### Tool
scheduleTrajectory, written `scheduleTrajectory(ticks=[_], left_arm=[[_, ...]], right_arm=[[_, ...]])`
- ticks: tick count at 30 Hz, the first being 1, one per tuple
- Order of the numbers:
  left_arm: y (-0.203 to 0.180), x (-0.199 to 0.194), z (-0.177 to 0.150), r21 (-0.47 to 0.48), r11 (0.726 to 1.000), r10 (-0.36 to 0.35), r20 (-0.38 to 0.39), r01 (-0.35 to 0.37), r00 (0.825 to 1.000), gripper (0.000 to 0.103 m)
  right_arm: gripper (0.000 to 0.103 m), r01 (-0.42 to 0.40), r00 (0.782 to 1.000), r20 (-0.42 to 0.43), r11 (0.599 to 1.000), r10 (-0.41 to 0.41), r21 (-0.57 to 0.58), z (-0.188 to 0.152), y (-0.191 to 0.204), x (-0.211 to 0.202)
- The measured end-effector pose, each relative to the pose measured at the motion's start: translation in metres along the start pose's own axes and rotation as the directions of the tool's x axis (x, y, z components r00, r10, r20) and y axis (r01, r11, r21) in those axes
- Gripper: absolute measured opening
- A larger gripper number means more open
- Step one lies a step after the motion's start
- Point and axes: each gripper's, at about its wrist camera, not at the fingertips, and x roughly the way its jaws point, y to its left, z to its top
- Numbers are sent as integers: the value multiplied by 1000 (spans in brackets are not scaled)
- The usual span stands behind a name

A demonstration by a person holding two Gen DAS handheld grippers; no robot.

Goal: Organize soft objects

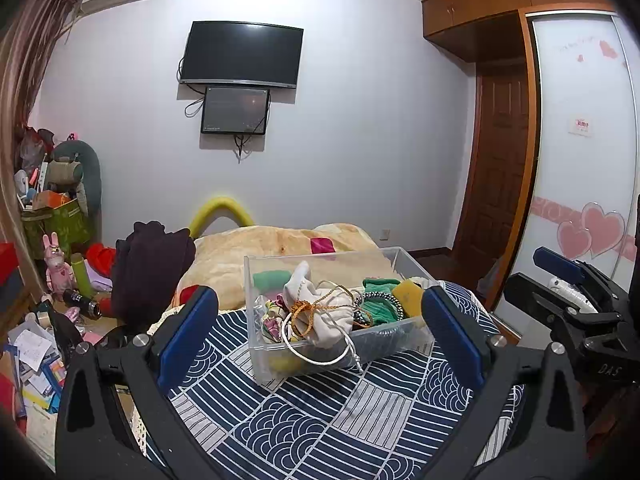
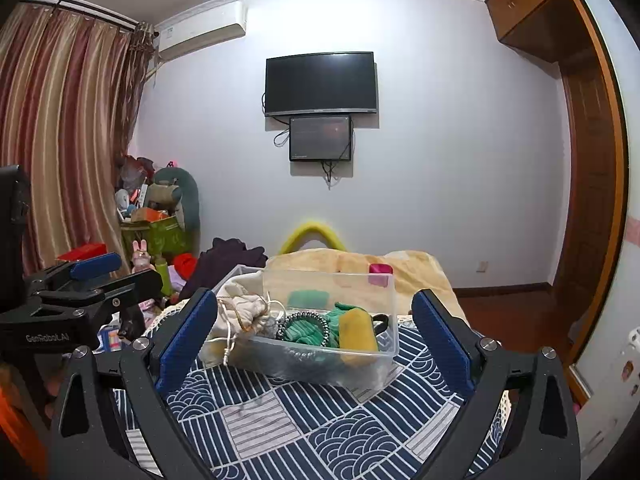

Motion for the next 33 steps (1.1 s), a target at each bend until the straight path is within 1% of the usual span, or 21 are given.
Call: scheduleTrajectory(ticks=[7, 14, 24, 33], left_arm=[[-1, -1, -1, 6, 1000, 2, 1, -2, 1000, 103], [-2, -5, -1, 17, 1000, 14, 34, -15, 999, 103], [-4, -2, -2, 23, 1000, 2, 11, -2, 1000, 103], [-9, -1, -2, 29, 1000, -5, 10, 4, 1000, 103]], right_arm=[[98, 0, 1000, -1, 1000, 0, 3, 0, -1, 0], [98, 0, 1000, -2, 1000, 0, 3, 0, -2, 0], [98, 2, 1000, -3, 1000, -2, 5, 0, -1, 0], [98, 5, 1000, -12, 1000, -5, 13, -2, 3, -1]])
